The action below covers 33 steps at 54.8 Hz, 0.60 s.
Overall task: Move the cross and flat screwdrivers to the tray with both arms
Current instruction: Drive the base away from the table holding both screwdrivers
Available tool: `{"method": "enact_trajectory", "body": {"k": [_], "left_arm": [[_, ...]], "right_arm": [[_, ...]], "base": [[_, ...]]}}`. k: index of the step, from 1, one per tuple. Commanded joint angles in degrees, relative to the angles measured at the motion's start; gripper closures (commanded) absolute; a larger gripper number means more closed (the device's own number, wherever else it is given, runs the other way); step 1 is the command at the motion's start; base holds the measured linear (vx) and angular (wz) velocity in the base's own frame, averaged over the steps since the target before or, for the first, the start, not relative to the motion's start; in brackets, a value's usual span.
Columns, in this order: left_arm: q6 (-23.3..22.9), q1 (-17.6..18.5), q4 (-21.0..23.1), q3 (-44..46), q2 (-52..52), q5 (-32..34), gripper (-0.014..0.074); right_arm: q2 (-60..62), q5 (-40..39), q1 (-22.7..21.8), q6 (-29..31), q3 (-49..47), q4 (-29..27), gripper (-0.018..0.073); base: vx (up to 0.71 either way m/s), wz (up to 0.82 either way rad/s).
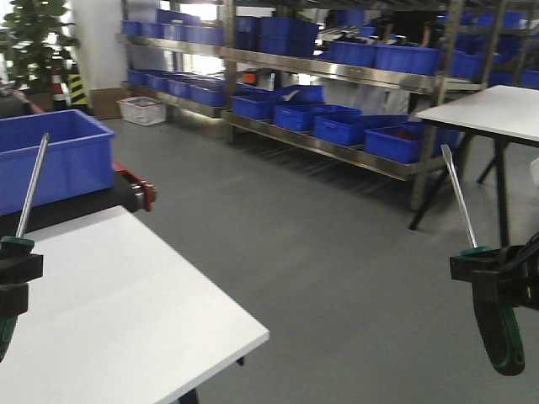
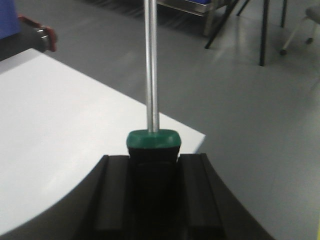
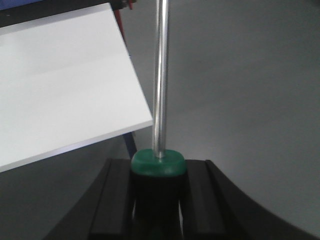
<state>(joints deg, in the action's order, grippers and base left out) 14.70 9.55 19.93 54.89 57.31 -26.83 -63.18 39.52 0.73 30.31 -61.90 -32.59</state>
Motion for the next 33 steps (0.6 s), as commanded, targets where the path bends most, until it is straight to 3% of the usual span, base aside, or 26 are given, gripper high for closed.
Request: {"method": "enact_trajectory", "body": {"k": [1, 33], "left_arm": [[-0.6, 0.2, 1.0, 1.7, -0.7, 4.7, 0.0594], [-0.6, 0.2, 1.0, 1.7, -0.7, 4.7, 0.0594]], "right_arm": [[1.3, -3.6, -0.2, 0.5, -2.1, -1.7, 0.0567], [1.3, 0.5, -0.2, 0.5, -2.1, -1.7, 0.0567]], "base": [[-0.09, -0.82], [0.04, -0.65]]}}
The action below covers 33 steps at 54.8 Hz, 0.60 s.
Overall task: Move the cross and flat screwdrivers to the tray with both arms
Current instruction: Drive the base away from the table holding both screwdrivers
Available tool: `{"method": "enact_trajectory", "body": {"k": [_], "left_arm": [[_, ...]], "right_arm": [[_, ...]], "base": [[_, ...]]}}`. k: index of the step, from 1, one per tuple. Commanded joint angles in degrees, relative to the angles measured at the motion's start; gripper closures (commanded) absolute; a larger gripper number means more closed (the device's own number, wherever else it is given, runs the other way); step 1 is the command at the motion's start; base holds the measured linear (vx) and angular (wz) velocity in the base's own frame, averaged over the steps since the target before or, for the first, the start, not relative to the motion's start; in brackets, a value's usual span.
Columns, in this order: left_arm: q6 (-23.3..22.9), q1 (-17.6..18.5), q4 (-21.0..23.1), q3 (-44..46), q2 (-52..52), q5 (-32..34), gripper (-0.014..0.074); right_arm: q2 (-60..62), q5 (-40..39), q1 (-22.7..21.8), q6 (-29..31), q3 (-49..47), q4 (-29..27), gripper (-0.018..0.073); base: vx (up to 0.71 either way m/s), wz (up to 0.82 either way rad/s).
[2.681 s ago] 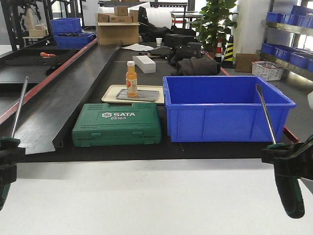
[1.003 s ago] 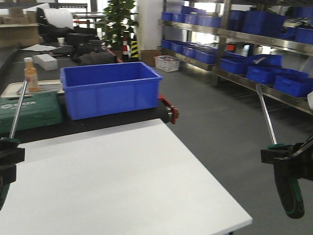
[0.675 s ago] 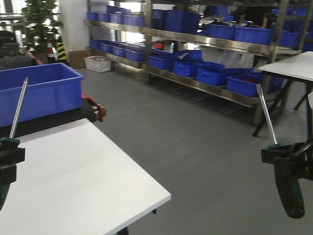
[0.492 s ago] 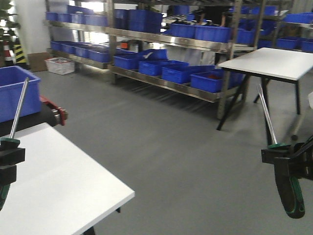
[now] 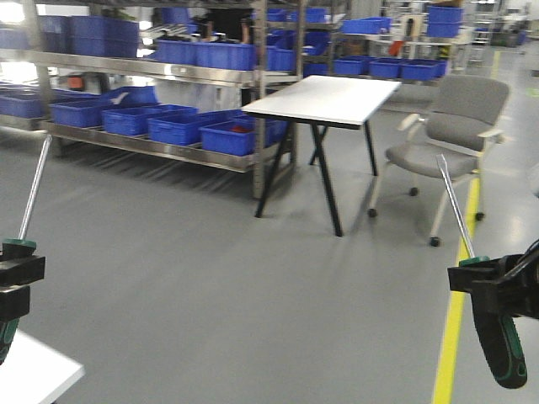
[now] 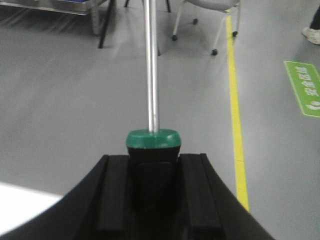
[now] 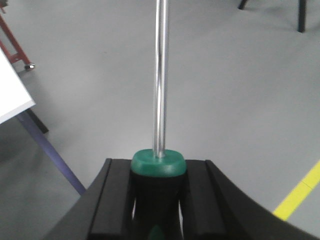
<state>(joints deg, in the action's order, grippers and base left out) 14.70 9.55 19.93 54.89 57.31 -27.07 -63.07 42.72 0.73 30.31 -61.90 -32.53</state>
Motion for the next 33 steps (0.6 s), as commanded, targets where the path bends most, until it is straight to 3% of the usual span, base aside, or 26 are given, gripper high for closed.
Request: {"method": "enact_trajectory", "body": {"k": [1, 33], "left_arm": [[-0.6, 0.2, 1.0, 1.7, -0.7, 4.9, 0.0594], [-0.6, 0.2, 1.0, 1.7, -0.7, 4.9, 0.0594]], "right_arm": [[1.2, -2.4, -0.2, 0.5, -2.1, -1.8, 0.0567], [1.2, -2.3, -0.2, 0.5, -2.1, -1.8, 0.0567]], "base": [[0.17, -0.47], [0.24, -0.39]]}}
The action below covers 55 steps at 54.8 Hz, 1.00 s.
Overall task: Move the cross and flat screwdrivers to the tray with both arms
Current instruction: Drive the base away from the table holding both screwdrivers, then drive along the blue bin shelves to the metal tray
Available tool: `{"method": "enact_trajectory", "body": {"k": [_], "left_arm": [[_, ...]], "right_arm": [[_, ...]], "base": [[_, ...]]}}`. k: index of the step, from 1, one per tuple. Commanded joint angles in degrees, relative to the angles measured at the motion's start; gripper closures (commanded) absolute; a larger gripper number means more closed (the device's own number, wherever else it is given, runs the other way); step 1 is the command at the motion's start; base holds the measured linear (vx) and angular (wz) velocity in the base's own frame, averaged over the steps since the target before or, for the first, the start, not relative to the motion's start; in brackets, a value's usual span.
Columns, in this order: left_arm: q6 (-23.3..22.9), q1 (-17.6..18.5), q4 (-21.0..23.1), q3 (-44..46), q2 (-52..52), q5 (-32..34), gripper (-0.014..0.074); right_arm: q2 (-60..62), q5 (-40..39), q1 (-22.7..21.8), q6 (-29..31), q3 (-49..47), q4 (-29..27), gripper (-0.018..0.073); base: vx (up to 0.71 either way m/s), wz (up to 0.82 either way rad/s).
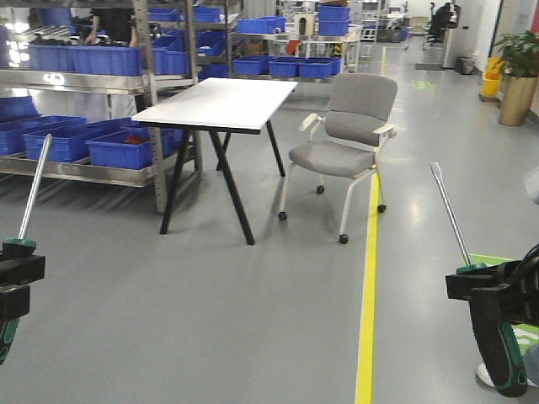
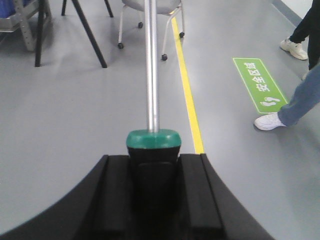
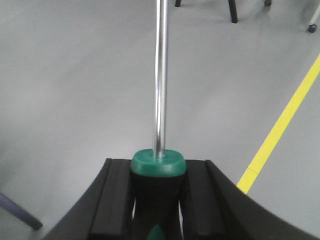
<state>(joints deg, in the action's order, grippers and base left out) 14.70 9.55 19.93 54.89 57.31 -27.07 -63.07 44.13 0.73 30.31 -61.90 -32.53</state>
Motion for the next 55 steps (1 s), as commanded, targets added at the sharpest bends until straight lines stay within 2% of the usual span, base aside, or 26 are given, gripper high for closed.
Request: {"method": "enact_trajectory", "body": {"k": [1, 28, 55], "left_arm": [[-0.6, 0.2, 1.0, 1.7, -0.7, 4.9, 0.0594], [-0.6, 0.2, 1.0, 1.7, -0.7, 4.9, 0.0594], [-0.6, 0.2, 1.0, 1.7, -0.6, 4.9, 0.0594]], "right_arm": [[1.2, -3.7, -0.2, 0.5, -2.1, -1.8, 0.0567], [1.2, -3.7, -0.2, 0.5, -2.1, -1.8, 0.0567], [1.2, -3.7, -0.2, 0.5, -2.1, -1.8, 0.0567]], "base": [[0.32, -0.25], [0.4, -0.06], [0.5, 0.3]]}}
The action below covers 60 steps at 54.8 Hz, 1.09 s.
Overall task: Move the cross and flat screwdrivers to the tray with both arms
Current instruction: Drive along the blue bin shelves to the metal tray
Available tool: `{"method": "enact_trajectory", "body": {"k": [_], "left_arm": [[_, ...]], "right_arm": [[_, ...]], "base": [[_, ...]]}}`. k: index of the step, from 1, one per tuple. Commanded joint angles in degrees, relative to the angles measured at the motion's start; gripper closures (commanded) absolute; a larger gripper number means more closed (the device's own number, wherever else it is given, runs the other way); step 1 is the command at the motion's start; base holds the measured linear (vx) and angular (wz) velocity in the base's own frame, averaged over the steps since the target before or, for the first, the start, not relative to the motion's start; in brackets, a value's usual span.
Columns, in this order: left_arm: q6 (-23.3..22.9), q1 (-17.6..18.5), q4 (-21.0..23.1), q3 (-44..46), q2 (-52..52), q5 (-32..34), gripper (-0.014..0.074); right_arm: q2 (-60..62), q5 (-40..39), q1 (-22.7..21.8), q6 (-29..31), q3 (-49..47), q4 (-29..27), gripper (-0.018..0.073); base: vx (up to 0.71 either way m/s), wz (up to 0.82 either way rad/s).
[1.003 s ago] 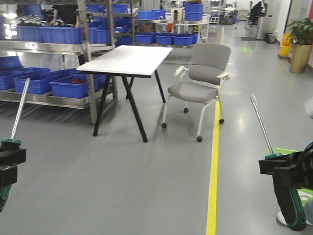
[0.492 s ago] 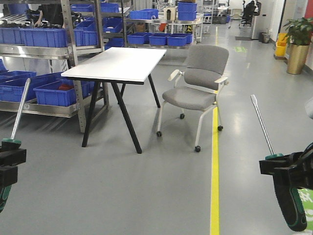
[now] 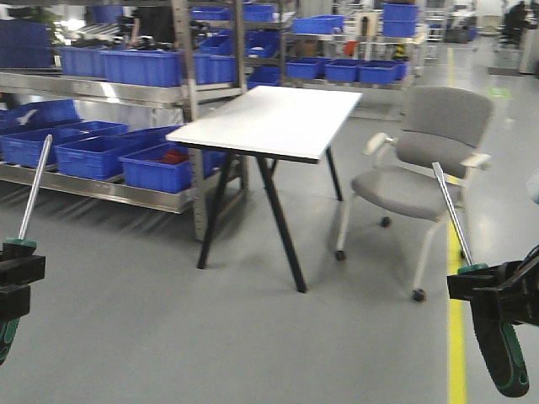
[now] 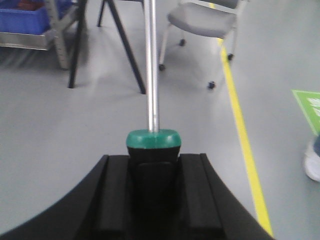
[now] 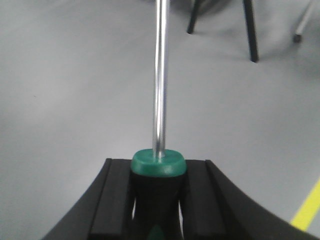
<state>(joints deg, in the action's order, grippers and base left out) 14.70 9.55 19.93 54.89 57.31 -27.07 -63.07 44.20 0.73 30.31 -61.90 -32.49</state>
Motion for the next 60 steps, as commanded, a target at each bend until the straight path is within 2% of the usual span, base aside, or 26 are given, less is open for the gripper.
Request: {"method": "enact_trajectory", "body": {"k": [1, 60], "left_arm": [[-0.6, 0.2, 1.0, 1.7, -0.6, 4.9, 0.0594], [-0.6, 0.2, 1.0, 1.7, -0.6, 5.0, 0.0594]], "right_arm": [[1.2, -3.8, -0.2, 0.5, -2.1, -1.8, 0.0567], [1.2, -3.7, -0.3, 0.5, -2.1, -1.7, 0.0567]], "base": [[0.55, 0.46], [0.59, 0.49]]}}
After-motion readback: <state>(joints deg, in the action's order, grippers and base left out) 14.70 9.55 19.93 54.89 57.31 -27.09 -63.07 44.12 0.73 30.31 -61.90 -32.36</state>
